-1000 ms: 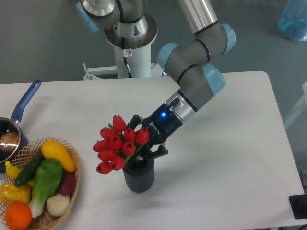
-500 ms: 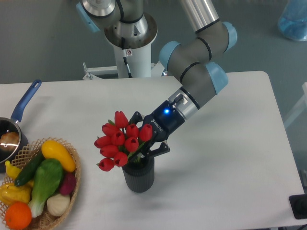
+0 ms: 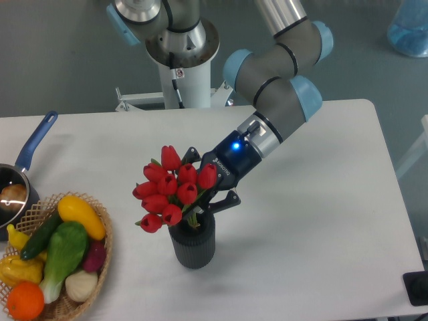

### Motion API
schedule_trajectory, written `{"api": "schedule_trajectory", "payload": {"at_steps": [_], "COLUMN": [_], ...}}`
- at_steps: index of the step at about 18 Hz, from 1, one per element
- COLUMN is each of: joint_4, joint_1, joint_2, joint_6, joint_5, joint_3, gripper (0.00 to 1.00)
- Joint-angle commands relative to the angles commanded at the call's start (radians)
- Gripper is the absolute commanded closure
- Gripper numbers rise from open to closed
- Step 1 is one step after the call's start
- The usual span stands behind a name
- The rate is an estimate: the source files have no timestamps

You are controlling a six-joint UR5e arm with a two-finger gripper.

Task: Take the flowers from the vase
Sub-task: 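Lift the gripped tulips up out of the dark vase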

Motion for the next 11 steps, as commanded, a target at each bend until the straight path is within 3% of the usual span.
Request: {"api": "schedule_trajectory", "payload": {"at_steps": [11], "joint_4": [-0.002], "joint_1": [-0.005], "joint_2": [0.063], "joint_6": [-0.051], "joint_5": [-0.012], "joint_3": [0.003], "gripper": [0.56]}}
